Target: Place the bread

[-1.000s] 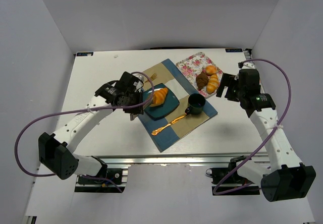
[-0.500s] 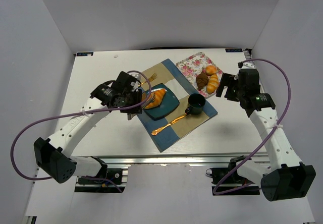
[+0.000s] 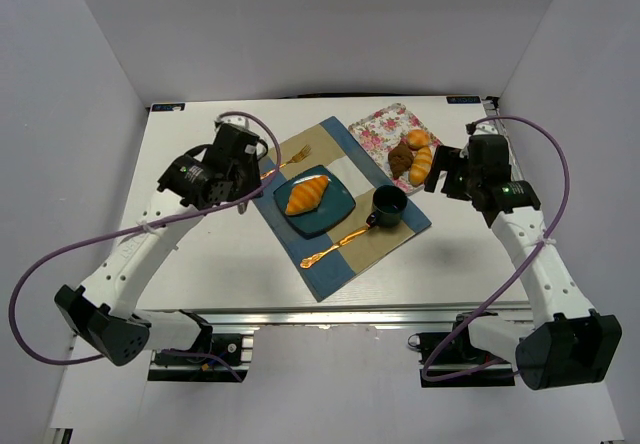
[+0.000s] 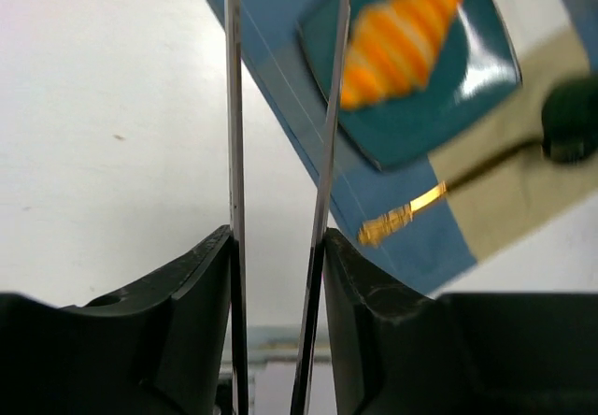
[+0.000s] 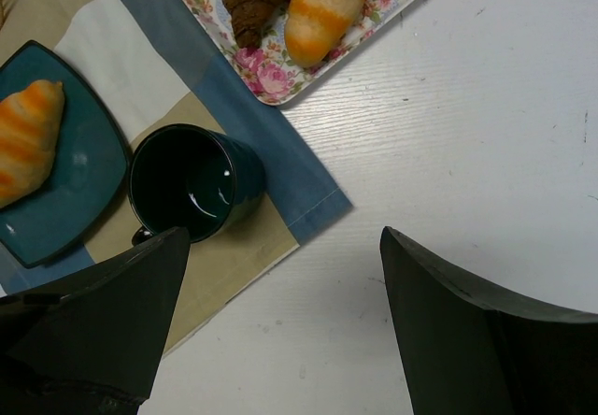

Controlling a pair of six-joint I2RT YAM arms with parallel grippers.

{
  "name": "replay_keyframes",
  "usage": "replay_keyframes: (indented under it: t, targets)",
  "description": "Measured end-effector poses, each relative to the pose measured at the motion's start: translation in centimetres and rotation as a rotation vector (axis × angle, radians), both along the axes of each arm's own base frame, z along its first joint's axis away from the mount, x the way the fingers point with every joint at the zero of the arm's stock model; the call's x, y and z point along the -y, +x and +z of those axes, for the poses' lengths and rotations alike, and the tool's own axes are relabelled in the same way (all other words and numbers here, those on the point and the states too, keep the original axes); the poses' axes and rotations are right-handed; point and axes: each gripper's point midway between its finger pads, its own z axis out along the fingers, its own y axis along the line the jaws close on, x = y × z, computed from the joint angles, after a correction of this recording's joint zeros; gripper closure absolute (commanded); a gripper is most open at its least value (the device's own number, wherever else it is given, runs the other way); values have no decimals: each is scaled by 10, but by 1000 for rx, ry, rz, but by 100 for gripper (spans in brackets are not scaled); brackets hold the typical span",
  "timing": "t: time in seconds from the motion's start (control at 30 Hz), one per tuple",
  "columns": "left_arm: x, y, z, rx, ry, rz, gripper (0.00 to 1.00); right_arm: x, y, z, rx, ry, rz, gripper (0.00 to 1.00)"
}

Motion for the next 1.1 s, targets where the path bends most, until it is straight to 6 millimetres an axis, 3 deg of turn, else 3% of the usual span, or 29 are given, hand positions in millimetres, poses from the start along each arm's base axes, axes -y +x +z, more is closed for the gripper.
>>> replay_keyframes:
  t: [0.13, 0.23, 0.3, 0.37, 0.47, 0.57, 0.67, 0.8, 0.93, 1.03, 1.1]
  targets:
    - [-29, 27, 24, 116, 10, 166, 47, -2, 2, 0, 2, 7, 8, 11]
    - [-78, 59, 26, 172, -5, 346, 47, -5, 6, 1, 3, 13, 15, 11]
    - [-127, 80, 12, 195, -4, 502, 48, -6, 8, 2, 4, 16, 19, 11]
    - [-172, 95, -16, 174, 2, 627, 49, -8, 9, 3, 5, 17, 25, 11]
    - [-214, 114, -66, 107, 19, 723, 50, -9, 9, 3, 7, 18, 28, 11]
    - [-217, 135, -106, 50, 17, 700, 51, -10, 9, 3, 6, 18, 30, 11]
    - [-207, 150, -132, 26, -1, 648, 52, -10, 9, 4, 8, 16, 29, 11]
    - [-198, 155, -156, -2, -14, 605, 53, -9, 7, 6, 16, 14, 25, 11]
    - [-194, 148, -184, -55, -16, 591, 44, -7, 4, 12, 36, 13, 19, 11]
    - [-193, 142, -201, -96, -10, 587, 28, -5, 2, 15, 46, 10, 12, 11]
    - [-192, 137, -210, -123, -4, 583, 2, -4, 2, 15, 46, 7, 7, 11]
